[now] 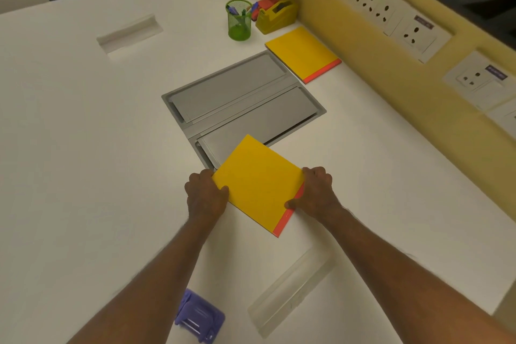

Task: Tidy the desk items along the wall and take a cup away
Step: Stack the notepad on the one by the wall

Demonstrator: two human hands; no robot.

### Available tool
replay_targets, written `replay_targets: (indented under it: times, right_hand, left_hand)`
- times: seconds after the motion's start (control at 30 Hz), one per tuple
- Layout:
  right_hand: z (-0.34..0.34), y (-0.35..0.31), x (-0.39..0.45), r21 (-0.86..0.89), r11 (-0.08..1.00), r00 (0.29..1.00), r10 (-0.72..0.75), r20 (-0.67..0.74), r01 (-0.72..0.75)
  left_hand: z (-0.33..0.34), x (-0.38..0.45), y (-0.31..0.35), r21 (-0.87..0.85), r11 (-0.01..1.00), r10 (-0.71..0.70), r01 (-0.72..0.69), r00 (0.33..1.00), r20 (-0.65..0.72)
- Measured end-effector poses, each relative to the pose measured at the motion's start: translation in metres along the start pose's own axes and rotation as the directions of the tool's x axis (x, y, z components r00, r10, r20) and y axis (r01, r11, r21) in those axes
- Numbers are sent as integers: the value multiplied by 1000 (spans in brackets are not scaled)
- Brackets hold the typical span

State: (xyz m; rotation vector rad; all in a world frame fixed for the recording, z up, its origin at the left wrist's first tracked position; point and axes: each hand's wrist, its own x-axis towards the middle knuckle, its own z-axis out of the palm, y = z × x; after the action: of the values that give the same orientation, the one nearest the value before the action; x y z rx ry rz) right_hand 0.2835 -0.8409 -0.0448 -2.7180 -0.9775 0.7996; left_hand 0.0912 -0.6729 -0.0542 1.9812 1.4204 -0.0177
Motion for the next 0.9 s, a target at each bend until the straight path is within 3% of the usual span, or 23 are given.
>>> replay_targets:
  times: [0.17, 0.33, 0.43, 0.57, 0.7, 0.77, 0.83, 0.9]
  right_hand:
    - [-1, 2, 5, 42, 999, 1000, 12, -9, -11]
    - [-1, 8, 10, 143, 989, 999, 31, -24, -27]
    - [-10, 12, 12, 382, 922, 997, 76, -3, -69]
    - [-34, 20, 16, 789, 596, 987, 145, 72, -146]
    - [-62, 25, 36, 970, 172, 955, 273, 118, -169]
    - [-75, 27, 49, 985, -62, 948, 266, 173, -162]
    - [-83, 30, 61, 981, -119, 962, 210, 176, -154]
    - [-89, 32, 73, 987, -75, 972, 181, 153, -142]
  left_hand:
    - [0, 6, 12, -252, 955, -169, 156, 985, -30]
    - [2, 2, 19, -607, 765, -292, 216, 956, -28]
    - [2, 4, 26, -729, 641, -320, 241, 947, 31]
    - [-5, 20, 49, -820, 510, -293, 261, 949, 120]
    - [-12, 47, 85, -872, 406, -257, 274, 950, 179]
    - [-15, 64, 104, -890, 369, -225, 267, 955, 193]
    - [-19, 84, 124, -899, 369, -181, 235, 967, 178]
    - [-21, 102, 142, -899, 384, -137, 212, 976, 172]
